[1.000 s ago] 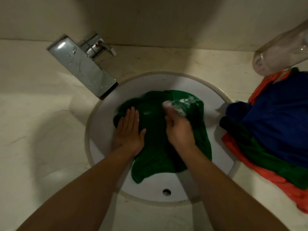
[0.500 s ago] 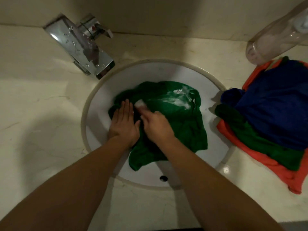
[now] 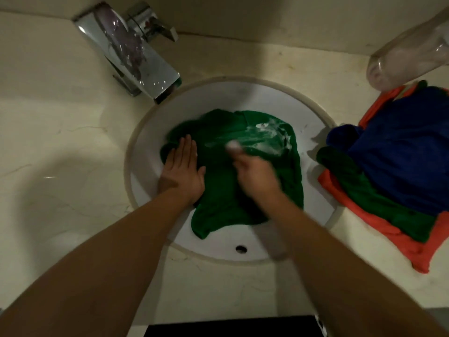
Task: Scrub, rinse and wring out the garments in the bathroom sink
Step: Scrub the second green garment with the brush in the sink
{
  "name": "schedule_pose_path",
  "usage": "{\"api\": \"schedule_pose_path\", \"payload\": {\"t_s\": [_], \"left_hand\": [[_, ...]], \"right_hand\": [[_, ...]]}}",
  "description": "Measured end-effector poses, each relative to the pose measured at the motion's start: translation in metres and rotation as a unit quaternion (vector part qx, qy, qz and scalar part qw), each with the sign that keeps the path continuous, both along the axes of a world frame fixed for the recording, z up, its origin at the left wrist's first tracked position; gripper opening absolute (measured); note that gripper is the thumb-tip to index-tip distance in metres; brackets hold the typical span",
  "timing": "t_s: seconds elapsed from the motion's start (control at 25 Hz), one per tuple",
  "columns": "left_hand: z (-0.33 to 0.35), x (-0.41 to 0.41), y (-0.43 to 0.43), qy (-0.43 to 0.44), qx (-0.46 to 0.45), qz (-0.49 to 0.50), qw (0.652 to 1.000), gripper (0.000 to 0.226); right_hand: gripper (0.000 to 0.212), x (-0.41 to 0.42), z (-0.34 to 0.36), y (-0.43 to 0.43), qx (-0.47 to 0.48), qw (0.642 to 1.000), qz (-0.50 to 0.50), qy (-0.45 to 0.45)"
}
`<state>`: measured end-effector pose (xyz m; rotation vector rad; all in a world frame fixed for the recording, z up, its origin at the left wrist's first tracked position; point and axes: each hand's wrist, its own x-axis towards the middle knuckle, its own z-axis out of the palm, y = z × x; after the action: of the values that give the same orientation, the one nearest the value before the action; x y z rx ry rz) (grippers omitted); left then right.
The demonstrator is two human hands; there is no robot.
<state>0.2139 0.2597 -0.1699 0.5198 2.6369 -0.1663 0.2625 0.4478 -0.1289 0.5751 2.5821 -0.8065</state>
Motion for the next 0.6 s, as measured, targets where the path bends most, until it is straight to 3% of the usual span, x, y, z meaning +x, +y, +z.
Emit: {"api": "schedule_pose_path", "payload": {"t_s": [0.08, 0.16, 0.2, 0.32, 0.36, 0.52, 0.6], "left_hand": [[0.0, 0.001, 0.0, -0.011, 0.003, -0.002, 1.0, 0.069], [0.0, 0.005, -0.001, -0.014, 0.002, -0.003, 1.0, 0.069], [-0.001, 0.005, -0.001, -0.008, -0.002, -0.003, 1.0, 0.069], [-0.002, 0.002, -0.001, -0.007, 0.001, 0.004, 1.0, 0.07], [-0.002, 0.002, -0.002, -0.006, 0.003, 0.007, 1.0, 0.07], [-0.001, 0.004, -0.001, -0.013, -0.001, -0.002, 1.0, 0.069], [-0.001, 0.006, -0.002, -0.01, -0.007, -0.004, 1.0, 0.069]], "right_hand": [[0.034, 0.011, 0.014, 0.066, 0.079, 0.991, -0.096, -0.05], [0.038, 0.018, 0.019, 0.072, 0.104, 0.979, -0.166, -0.062], [0.04, 0.012, 0.016, 0.044, 0.077, 0.985, -0.153, -0.032], [0.044, 0.006, -0.007, -0.053, -0.048, 0.998, 0.04, 0.009], [0.044, 0.007, -0.005, -0.049, -0.042, 0.997, 0.059, 0.013], [0.042, 0.032, 0.014, 0.067, 0.114, 0.989, -0.079, -0.057], [0.044, 0.026, 0.016, 0.056, 0.13, 0.985, -0.102, -0.052]]}}
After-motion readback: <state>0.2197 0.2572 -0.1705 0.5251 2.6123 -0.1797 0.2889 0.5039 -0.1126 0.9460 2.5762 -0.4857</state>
